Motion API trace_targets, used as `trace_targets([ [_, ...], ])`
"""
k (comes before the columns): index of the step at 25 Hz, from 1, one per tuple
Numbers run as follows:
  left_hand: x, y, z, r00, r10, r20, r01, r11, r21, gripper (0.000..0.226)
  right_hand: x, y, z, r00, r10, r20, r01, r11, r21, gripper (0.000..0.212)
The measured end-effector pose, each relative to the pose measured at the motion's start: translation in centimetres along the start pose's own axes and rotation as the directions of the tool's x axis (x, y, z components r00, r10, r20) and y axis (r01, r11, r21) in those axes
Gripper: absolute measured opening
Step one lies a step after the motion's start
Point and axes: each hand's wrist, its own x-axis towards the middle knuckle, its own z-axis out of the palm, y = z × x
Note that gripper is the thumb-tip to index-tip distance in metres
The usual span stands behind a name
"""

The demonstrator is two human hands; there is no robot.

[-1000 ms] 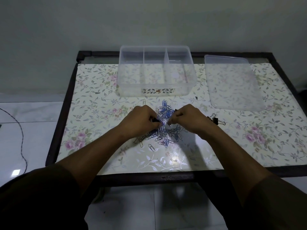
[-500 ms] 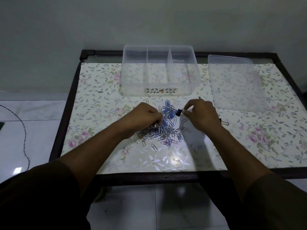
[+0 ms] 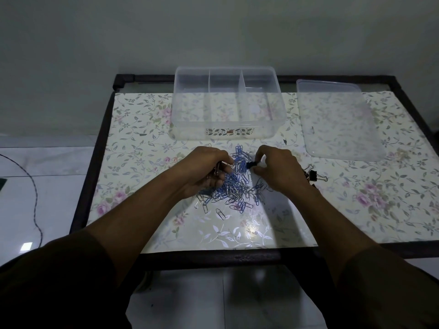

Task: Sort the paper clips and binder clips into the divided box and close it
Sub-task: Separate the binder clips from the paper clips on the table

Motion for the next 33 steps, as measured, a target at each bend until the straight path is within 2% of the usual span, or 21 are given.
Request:
trace_targets([
  [5,0.1,0.1,0.3,0.995,-0.091,0.033,0.094,0.992,-0.079,0.018,0.1,-1.0,-2.1,0.986,0.017,0.168,-0.026,0.998,0.053,0.023],
  [7,0.2,0.3,0.9,0.991,-0.124,0.053,0.13,0.983,-0.133,0.021,-0.3,-1.3,-2.8,0.967,0.018,0.254,-0.068,0.98,0.19,0.026],
  [9,0.2,0.5,1.8,0.987,-0.149,0.066,0.158,0.971,-0.179,0.025,-0.7,-1.3,-3.4,0.942,0.044,0.332,-0.185,0.894,0.408,0.031],
  [11,0.3,0.9,2.9,0.982,-0.165,0.093,0.182,0.956,-0.229,0.027,-1.1,-1.0,-4.1,0.94,0.074,0.332,-0.233,0.852,0.469,0.032],
  [15,0.2,1.1,6.6,0.969,-0.168,0.182,0.219,0.924,-0.314,0.038,-2.3,0.5,-6.2,0.954,0.163,0.25,-0.234,0.929,0.286,0.034],
  [18,-0.2,0.8,10.2,0.962,-0.169,0.215,0.234,0.915,-0.328,0.046,-3.4,2.9,-8.0,0.942,0.248,0.226,-0.304,0.916,0.263,0.03],
  [22,0.0,1.1,14.7,0.956,-0.185,0.227,0.262,0.887,-0.38,0.045,-4.0,6.0,-8.7,0.928,0.3,0.222,-0.346,0.913,0.214,0.032],
  [29,0.7,2.1,17.6,0.945,-0.217,0.244,0.261,0.951,-0.165,0.053,-3.7,8.7,-9.3,0.93,0.323,0.177,-0.338,0.939,0.061,0.023],
  [33,0.4,2.2,14.7,0.972,-0.152,0.177,0.152,0.988,0.014,0.054,-3.7,8.3,-9.5,0.95,0.311,0.005,-0.308,0.944,-0.12,0.02],
])
